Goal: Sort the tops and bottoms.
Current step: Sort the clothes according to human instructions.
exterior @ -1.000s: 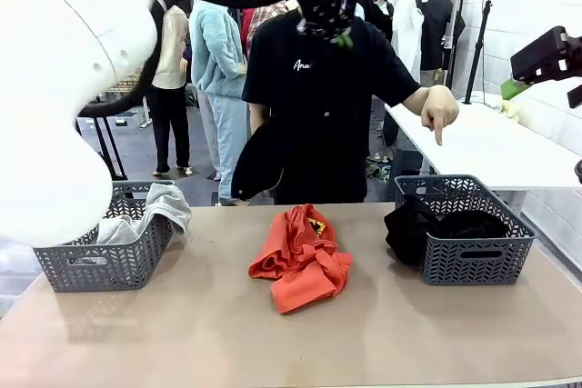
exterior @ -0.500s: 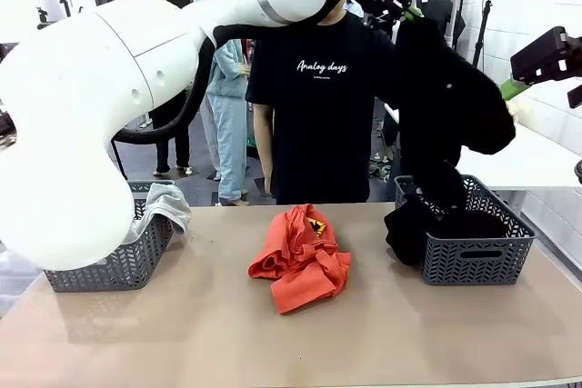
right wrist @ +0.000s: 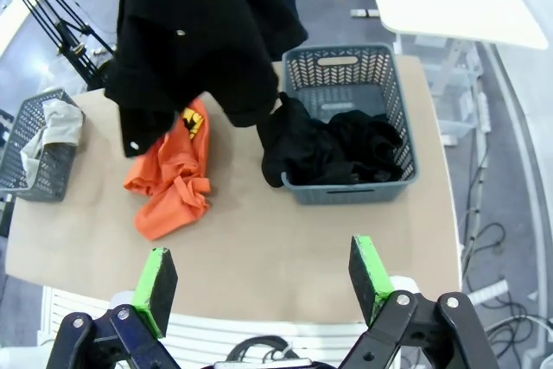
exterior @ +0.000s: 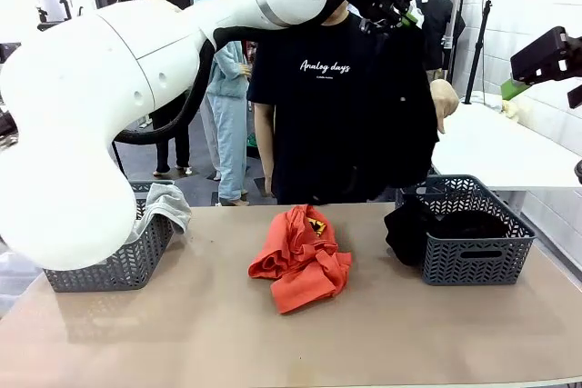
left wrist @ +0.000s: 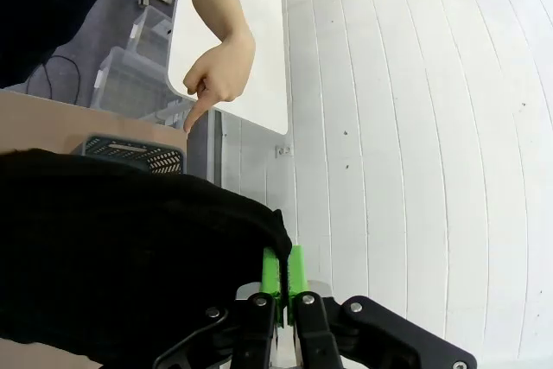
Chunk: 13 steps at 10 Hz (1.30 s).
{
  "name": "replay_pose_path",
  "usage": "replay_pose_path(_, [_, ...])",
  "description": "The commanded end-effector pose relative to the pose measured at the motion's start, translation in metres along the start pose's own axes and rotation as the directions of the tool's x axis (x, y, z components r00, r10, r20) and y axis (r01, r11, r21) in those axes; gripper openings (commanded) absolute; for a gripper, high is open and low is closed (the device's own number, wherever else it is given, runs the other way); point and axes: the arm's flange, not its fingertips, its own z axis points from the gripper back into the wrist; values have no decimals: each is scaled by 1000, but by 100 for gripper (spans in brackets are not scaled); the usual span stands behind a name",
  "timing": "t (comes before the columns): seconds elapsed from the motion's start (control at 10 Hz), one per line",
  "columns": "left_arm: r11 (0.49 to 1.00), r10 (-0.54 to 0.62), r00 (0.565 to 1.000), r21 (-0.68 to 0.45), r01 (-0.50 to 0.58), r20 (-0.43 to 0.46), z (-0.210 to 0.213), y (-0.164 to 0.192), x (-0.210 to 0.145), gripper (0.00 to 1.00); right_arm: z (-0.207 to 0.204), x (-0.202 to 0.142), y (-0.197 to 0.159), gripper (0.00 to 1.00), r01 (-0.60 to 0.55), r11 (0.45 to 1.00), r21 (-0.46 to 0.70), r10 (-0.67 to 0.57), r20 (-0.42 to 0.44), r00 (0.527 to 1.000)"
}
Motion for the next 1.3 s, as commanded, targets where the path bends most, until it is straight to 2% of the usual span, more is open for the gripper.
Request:
replay_pose_path(0.0, [1000,-21,1000,-3,21,11,7,-5,1,0,-1,0,0,100,-8,1000,0,8,-11,1000])
replay_pose_path(0.2, [1000,0,1000,0,0,1,0,0,0,0,-1,0,0,100,-8,1000,0,8,-11,1000])
replay_pose_path(0.7, [966,93,994,-246,-75,65,-87,-43,4,0,-1,0,0,100,-8,1000,0,8,-11,1000])
replay_pose_path(1.0, [959,154,987,-237,-158,-35,-153,-31,-32,0,-1,0,0,100,-8,1000,0,8,-11,1000])
replay_pose_path(1.2, [949,194,977,-236,-209,-86,-178,-25,-64,0,-1,0,0,100,-8,1000,0,8,-11,1000])
